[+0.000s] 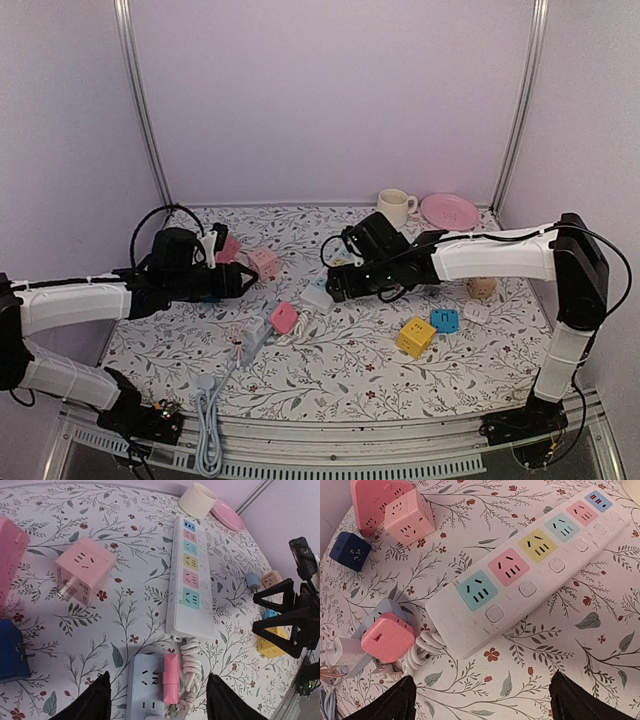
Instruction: Pull the plug off the socket
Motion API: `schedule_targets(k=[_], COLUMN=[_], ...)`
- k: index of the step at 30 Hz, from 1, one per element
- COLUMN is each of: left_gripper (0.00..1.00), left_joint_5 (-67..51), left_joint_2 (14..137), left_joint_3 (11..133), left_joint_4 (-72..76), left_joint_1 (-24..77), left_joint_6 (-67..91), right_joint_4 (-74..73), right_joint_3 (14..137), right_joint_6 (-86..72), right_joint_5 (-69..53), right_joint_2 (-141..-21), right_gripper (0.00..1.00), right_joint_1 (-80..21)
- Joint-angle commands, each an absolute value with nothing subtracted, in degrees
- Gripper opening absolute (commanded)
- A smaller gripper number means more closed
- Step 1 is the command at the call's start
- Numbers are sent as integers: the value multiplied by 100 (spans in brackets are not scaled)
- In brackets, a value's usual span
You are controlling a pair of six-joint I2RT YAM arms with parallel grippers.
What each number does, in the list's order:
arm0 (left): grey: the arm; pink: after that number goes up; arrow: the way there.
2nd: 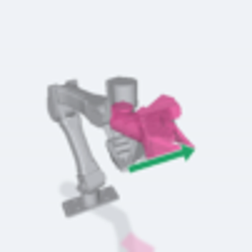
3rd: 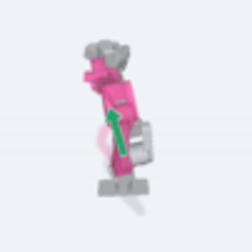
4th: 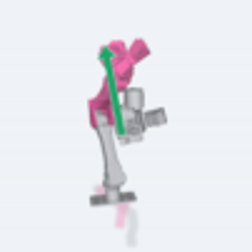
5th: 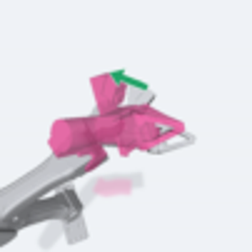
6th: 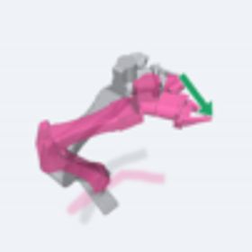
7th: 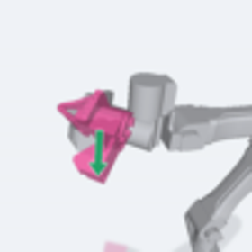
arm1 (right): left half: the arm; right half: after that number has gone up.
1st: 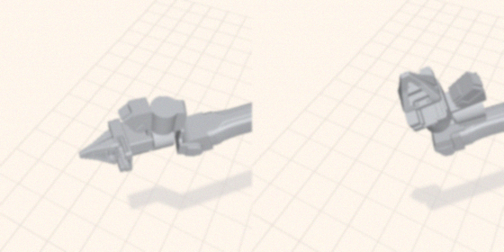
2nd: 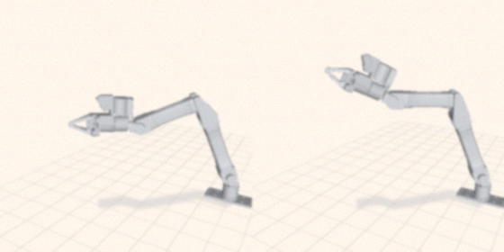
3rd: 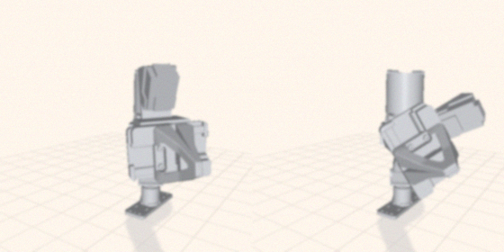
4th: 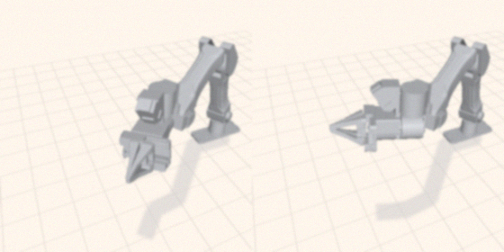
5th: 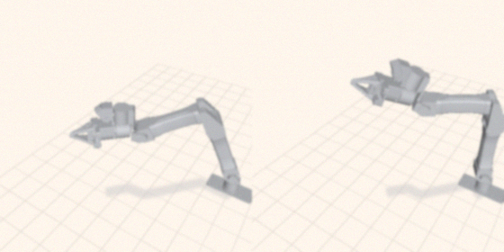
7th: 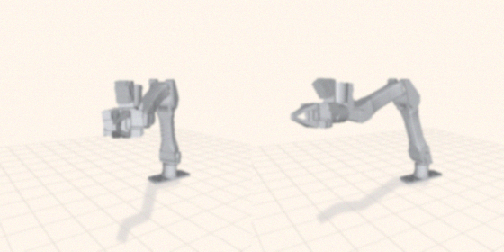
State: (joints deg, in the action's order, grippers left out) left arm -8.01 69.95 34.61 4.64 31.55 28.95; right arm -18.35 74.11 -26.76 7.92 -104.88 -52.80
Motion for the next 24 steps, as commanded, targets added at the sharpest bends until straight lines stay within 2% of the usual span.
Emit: schedule_targets(k=[1,10,17,24], left_gripper=[64,70,71,59], left_joint_5=[-646,-88,290,540], left_joint_2=[7058,6833,7398,8005], left_joint_3=[3305,3069,3353,3654], left_joint_4=[-65,-612,-1083,-1266], left_joint_1=[3623,4375,4740,4831], left_joint_6=[2959,3170,3003,2909], right_joint_4=[-1863,-1864,-1863,-1856], right_joint_3=[7667,7767,7770,7728], right_joint_6=[-2596,-2566,-2573,-2577], right_joint_5=[716,661,650,683], right_joint_2=[-10734,-10874,-10907,-10925], right_gripper=[94,93,93,93], right_joint_1=[-5357,-5394,-5410,-5412])
